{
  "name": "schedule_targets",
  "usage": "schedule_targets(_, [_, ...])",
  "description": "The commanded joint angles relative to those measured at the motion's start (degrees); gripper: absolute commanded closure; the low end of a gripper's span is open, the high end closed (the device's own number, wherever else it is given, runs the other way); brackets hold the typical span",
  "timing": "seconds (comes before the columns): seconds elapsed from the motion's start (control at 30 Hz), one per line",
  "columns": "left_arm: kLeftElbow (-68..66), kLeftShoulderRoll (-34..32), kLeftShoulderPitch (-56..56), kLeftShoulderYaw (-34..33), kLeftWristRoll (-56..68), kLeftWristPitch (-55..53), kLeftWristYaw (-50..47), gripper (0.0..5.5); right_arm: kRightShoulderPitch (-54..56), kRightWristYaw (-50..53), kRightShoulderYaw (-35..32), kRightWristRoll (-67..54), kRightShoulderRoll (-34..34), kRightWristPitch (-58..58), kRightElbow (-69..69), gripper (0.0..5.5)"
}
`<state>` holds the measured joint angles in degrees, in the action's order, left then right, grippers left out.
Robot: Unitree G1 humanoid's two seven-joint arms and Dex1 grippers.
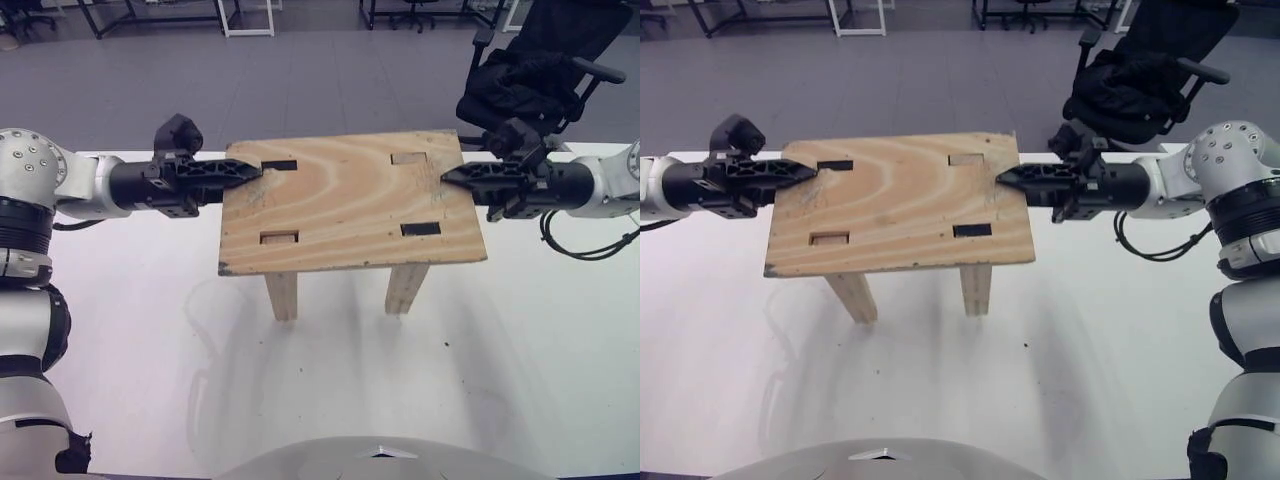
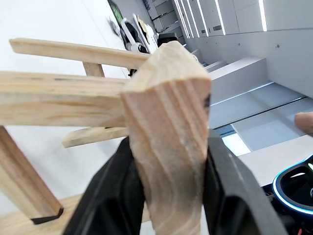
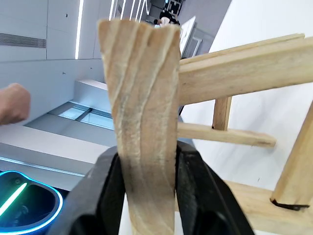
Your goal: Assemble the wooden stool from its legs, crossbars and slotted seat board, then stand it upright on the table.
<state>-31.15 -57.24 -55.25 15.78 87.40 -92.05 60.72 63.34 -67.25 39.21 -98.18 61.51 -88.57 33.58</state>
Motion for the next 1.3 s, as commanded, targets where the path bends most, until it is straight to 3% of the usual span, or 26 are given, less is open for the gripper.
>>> schedule_targets(0.03, [5.7,3.7,9.3,-2.7,6.5,-0.4,-0.2,4.19,-6.6,1.1,2.9,-14.8,-2.9,-3.9,-4.7,4.17])
schedule_targets(0.13, [6.6,7.5,13.2,-5.9,-0.2,1.5,-5.1,4.14,-14.0,12.9,-2.0,-14.8,-6.2,-0.4,-4.2,4.14])
schedule_targets(0.17, [7.2,8.5,13.9,-6.8,-2.0,2.3,-6.7,3.73,-17.6,18.1,-4.8,-14.8,-6.6,2.4,-5.6,4.14])
schedule_targets(0.27, [8.6,9.5,14.7,-9.9,-5.0,1.6,-9.0,3.26,-25.8,32.1,-13.8,-14.8,-8.8,8.6,-7.0,3.46])
schedule_targets(0.4, [7.1,9.8,13.1,-13.7,-9.1,1.6,-9.3,2.42,-34.2,41.4,-24.5,-14.8,-8.6,11.6,-10.8,2.52])
schedule_targets(0.53, [2.1,4.9,12.8,-20.9,-14.6,7.1,-7.3,1.74,-51.0,45.9,-46.9,-14.7,-4.0,19.9,-16.6,1.86])
schedule_targets(0.63, [-1.6,0.1,17.5,-26.8,-19.8,14.8,-2.8,1.31,-60.0,49.6,-59.1,-11.7,-10.2,30.3,-24.0,1.86])
schedule_targets(0.7, [-2.3,-0.4,23.6,-29.2,-25.5,24.5,0.1,0.93,-62.9,50.0,-59.5,1.8,-16.3,40.5,-29.9,1.86])
schedule_targets(0.73, [0.0,1.9,28.1,-29.7,-31.0,35.2,-1.7,0.77,-63.1,49.2,-56.6,12.5,-18.9,47.6,-30.9,1.86])
schedule_targets(0.83, [2.6,12.9,35.9,-27.0,-50.6,69.7,-17.6,0.77,-59.1,54.0,-48.6,40.7,-26.7,70.7,-18.6,1.86])
schedule_targets(0.87, [2.2,16.0,37.0,-27.1,-53.7,75.1,-22.8,0.77,-57.5,56.5,-47.8,46.2,-28.9,76.1,-13.4,1.86])
schedule_targets(0.93, [2.2,22.0,40.0,-28.6,-57.0,82.0,-31.6,0.77,-56.4,58.1,-44.3,56.4,-31.1,84.8,-7.1,1.86])
schedule_targets(1.0, [-3.4,25.6,43.7,-26.0,-62.9,90.4,-35.7,0.77,-55.6,56.5,-42.2,63.7,-32.3,92.1,-1.3,1.86])
schedule_targets(1.17, [-15.2,29.5,41.2,-24.4,-73.9,105.1,-46.4,0.77,-50.6,55.2,-43.0,76.0,-33.9,107.5,17.1,1.86])
schedule_targets(1.3, [-18.0,30.0,38.2,-25.8,-75.0,108.7,-47.1,0.77,-48.6,55.0,-46.2,79.1,-34.8,113.0,23.9,1.86])
